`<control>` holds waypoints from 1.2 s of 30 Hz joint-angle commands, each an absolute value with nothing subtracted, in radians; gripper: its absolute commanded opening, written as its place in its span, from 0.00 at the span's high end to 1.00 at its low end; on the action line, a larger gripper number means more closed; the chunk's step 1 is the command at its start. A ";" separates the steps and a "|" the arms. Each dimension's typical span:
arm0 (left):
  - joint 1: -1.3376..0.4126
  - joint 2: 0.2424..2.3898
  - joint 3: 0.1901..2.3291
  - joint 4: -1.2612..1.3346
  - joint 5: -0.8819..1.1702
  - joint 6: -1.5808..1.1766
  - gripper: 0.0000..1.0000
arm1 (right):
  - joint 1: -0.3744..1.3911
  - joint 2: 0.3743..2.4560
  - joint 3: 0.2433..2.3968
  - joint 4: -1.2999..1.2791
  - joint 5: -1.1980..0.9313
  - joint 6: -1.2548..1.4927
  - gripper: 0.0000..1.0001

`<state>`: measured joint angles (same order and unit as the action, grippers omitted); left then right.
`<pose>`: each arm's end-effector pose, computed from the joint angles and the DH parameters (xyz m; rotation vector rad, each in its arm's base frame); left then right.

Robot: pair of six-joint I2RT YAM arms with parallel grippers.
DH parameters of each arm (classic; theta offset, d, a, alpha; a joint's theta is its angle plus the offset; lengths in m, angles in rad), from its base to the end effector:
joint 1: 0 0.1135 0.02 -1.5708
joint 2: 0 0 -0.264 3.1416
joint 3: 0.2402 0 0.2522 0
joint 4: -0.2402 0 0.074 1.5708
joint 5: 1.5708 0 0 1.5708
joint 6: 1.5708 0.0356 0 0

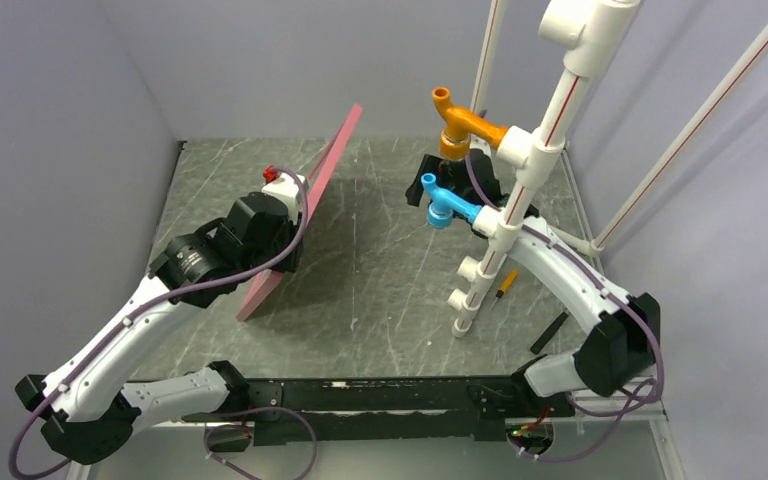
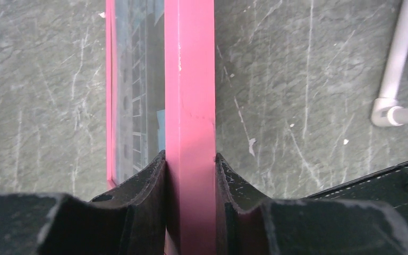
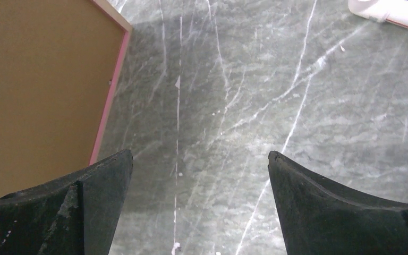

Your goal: Take the photo out of the frame

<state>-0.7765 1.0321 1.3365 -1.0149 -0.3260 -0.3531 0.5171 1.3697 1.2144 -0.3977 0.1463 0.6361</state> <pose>0.1378 -0.1194 0.4005 0.3056 2.2268 -0.2390 0.2733 0.1495 0.3362 0.2167 2.1520 0.5246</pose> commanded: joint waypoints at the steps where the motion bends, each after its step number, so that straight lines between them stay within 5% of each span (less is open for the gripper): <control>1: -0.747 1.038 1.383 -0.835 -0.087 -0.429 1.00 | 0.500 1.450 1.358 -0.442 0.122 0.635 0.00; 16: -0.540 1.102 1.484 -0.679 0.346 -0.550 1.00 | 0.279 1.495 1.337 -0.405 -0.103 0.609 0.00; 36: 0.137 1.034 0.930 -0.382 0.978 -0.669 1.00 | 0.209 1.324 1.112 -0.413 -0.162 0.488 0.01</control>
<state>0.0490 1.0504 1.0245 -0.4934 0.8360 -0.6659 0.2127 1.3743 1.1473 -0.4191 -0.1658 0.5209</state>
